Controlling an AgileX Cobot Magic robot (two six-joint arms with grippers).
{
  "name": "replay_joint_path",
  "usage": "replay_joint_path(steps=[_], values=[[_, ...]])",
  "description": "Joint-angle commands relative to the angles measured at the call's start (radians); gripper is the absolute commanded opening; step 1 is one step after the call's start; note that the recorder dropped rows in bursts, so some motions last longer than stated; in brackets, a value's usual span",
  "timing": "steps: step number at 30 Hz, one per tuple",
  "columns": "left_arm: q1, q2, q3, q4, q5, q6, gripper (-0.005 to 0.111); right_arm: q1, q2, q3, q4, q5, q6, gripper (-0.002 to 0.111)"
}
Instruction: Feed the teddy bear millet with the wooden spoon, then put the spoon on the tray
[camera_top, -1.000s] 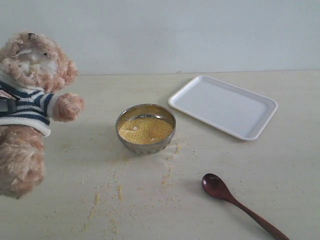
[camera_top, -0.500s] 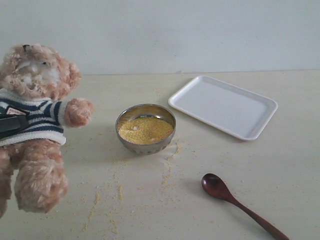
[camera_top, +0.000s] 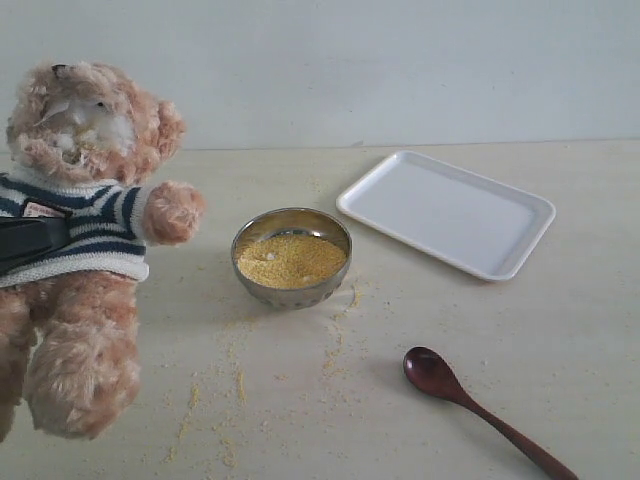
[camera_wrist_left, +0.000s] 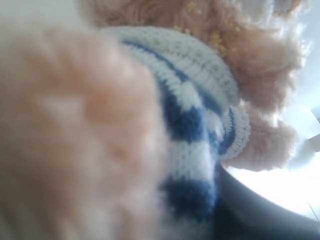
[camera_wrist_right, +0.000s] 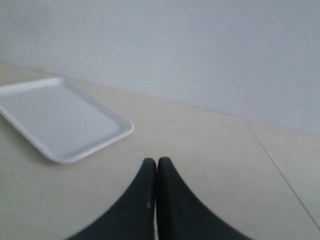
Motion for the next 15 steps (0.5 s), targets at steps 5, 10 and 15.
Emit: replay_joint_path(steps=[5, 10, 15], values=[[0.0, -0.003, 0.004, -0.027, 0.034, 0.008, 0.005, 0.003, -0.005, -0.001, 0.304, -0.416, 0.191, 0.0], [0.0, -0.003, 0.004, -0.027, 0.034, 0.008, 0.005, 0.003, -0.005, -0.001, 0.317, -0.604, 0.192, 0.0], [0.0, -0.003, 0.004, -0.025, 0.034, 0.015, 0.005, 0.003, -0.005, -0.001, 0.317, -0.816, 0.195, 0.0]])
